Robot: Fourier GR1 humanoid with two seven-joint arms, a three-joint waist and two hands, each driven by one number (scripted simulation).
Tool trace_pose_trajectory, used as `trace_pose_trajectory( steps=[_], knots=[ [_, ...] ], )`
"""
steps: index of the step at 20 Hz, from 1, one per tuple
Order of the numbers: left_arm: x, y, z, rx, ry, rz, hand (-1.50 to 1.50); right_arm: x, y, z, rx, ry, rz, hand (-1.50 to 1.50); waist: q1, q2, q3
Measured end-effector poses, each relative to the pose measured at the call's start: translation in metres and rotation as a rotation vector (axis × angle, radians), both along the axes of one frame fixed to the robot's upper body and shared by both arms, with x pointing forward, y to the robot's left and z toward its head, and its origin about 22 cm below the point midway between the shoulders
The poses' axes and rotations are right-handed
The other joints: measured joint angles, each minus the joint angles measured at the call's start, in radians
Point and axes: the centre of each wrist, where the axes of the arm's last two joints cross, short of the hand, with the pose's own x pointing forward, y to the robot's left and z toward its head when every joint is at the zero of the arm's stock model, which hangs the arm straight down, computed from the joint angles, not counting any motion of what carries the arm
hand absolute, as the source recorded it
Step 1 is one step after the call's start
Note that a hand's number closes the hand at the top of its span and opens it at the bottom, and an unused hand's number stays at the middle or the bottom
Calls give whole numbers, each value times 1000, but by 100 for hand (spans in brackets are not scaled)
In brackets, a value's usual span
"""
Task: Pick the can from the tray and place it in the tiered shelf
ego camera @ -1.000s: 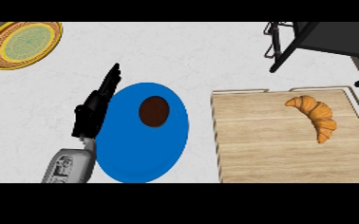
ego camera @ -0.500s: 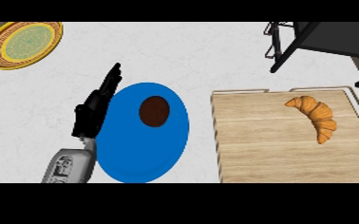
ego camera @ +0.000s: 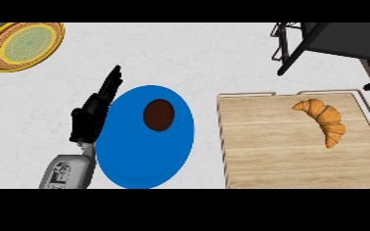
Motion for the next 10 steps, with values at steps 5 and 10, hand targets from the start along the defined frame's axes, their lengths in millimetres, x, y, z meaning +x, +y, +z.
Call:
trace_pose_trajectory(
  steps=[5, 10],
  knots=[
    [-2, -8, -5, -1, 1, 9, 0, -2, -5, -6, 74, -34, -7, -150, -7, 0, 4],
    [-3, -7, 1, -6, -2, 9, 0, -6, -12, 1, 154, -93, 51, -150, -7, 0, 5]
  ],
)
